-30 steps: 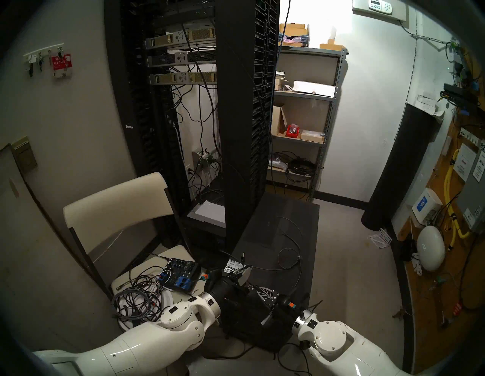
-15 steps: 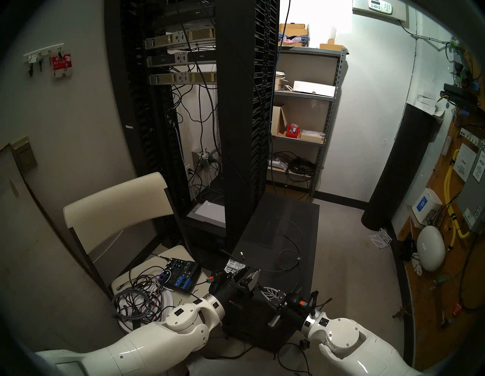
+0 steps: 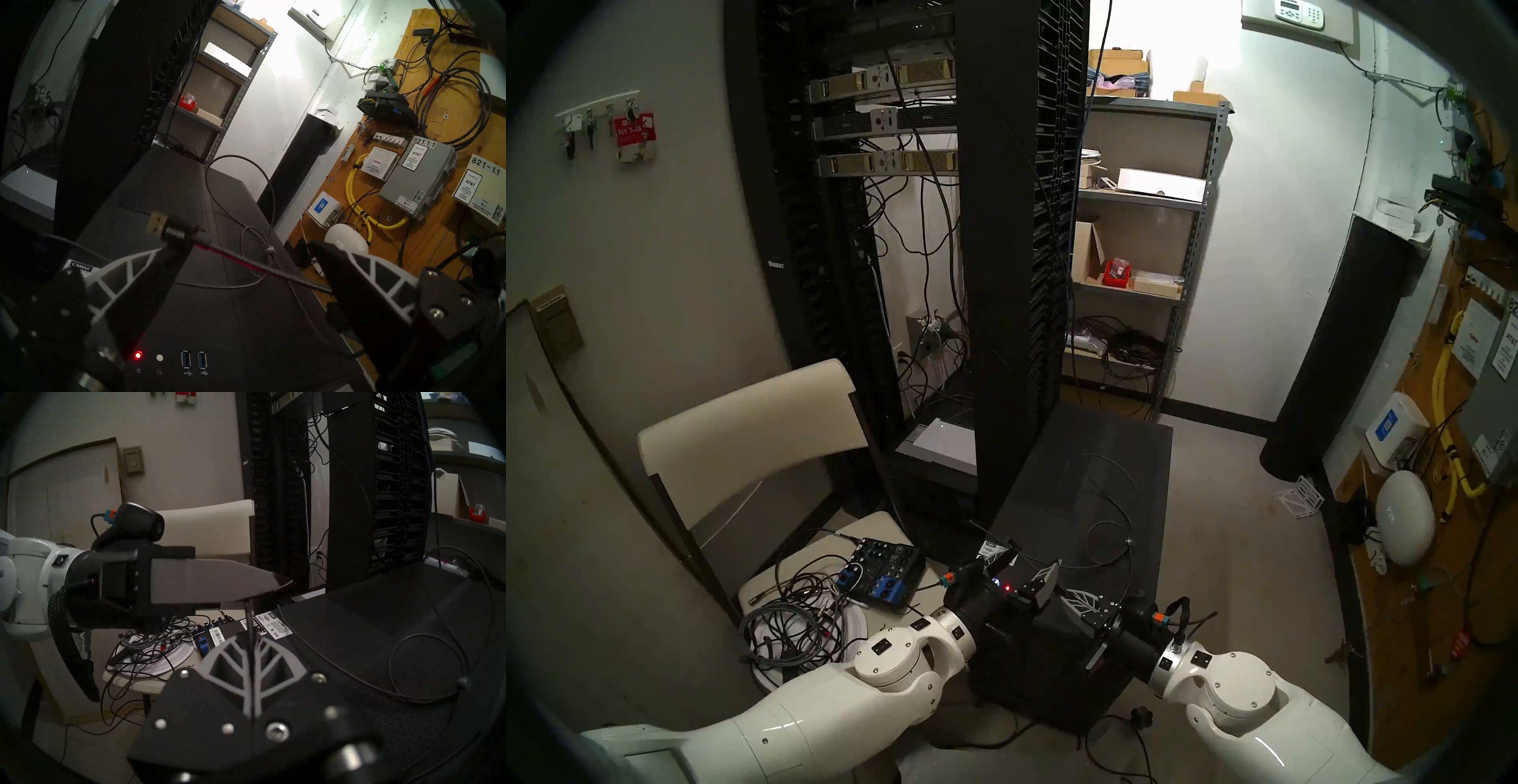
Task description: Insert the cable into the workstation's USB slot
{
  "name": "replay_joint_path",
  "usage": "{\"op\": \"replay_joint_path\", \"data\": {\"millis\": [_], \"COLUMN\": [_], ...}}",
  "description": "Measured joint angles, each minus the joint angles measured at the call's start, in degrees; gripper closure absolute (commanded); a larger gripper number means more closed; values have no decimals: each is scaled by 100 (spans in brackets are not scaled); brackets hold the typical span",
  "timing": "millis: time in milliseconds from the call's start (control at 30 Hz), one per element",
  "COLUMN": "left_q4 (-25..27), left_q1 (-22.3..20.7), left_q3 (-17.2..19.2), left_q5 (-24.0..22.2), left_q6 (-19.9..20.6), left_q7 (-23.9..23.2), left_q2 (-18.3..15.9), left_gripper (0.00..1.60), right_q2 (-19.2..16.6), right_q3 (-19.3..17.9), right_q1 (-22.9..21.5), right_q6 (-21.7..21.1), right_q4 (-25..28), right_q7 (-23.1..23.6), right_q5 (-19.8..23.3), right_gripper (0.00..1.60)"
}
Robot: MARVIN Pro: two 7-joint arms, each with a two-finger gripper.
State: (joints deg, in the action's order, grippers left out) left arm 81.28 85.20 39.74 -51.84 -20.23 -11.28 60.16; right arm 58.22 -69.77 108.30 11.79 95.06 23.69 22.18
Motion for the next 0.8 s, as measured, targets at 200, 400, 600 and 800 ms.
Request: {"op": "replay_joint_path", "data": {"millis": [200,400,600,800], "left_q4": [-137,-204,-259,-452], "left_q1": [-65,-69,-69,-81], "left_q3": [-136,-201,-133,-58], "left_q5": [732,1055,1076,1387], "left_q6": [-332,-482,-493,-761], "left_q7": [-65,-95,6,346], "left_q2": [-183,-321,-358,-284], "left_gripper": [0,0,0,0], "right_q2": [-89,-152,-199,-239], "right_q3": [-238,-408,-486,-530], "right_q1": [107,167,159,168], "right_q6": [-84,-75,-83,-160], "right_q4": [79,142,178,225], "right_q7": [62,121,208,315], "right_q5": [222,351,429,561], "right_gripper": [160,160,160,160]}}
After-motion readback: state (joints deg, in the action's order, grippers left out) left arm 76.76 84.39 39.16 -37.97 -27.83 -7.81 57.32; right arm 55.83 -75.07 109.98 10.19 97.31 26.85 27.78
